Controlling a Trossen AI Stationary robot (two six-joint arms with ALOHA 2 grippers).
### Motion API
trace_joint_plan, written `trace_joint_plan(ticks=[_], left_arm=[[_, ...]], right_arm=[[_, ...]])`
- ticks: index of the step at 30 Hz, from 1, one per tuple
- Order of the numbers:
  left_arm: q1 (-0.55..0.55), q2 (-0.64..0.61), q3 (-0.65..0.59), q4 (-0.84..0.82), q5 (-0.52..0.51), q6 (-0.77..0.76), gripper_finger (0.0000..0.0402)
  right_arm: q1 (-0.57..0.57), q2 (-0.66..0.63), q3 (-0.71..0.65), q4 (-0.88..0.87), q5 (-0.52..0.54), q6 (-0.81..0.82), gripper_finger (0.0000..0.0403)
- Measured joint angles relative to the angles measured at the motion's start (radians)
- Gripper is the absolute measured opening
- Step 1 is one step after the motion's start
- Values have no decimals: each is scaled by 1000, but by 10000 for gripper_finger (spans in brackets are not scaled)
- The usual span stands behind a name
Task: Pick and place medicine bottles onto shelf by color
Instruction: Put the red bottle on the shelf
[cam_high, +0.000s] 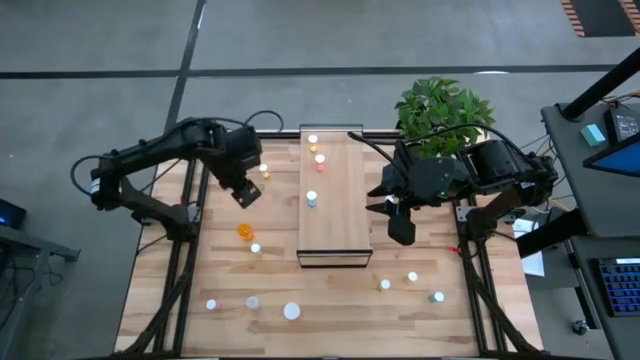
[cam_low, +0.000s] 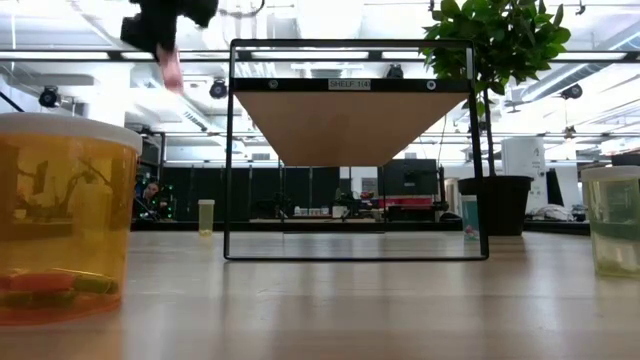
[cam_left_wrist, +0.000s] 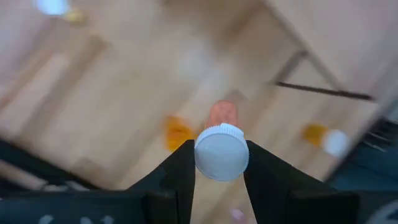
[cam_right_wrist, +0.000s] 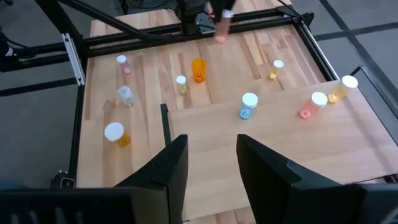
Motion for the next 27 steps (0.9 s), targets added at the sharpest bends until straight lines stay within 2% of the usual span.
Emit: trace_joint_plan(ticks=[6,12,16,19,27], left_arm=[[-223,60,160,1,16,-101,99],[-382,205,362,3,12,-135,99],[-407,315,481,2,-6,-100,99],[-407,388,540,2,-60,-45,99],[-394,545,587,1,-184,117,99]], right_arm=[[0,0,0,0,0,-16,128],[0,0,0,-1,-2,-39,128],[0,0,-1,-5,-2,-48,128],[0,0,-1,-12,-3,-52,128],[0,-1,-3,-33,-6,-54,128]])
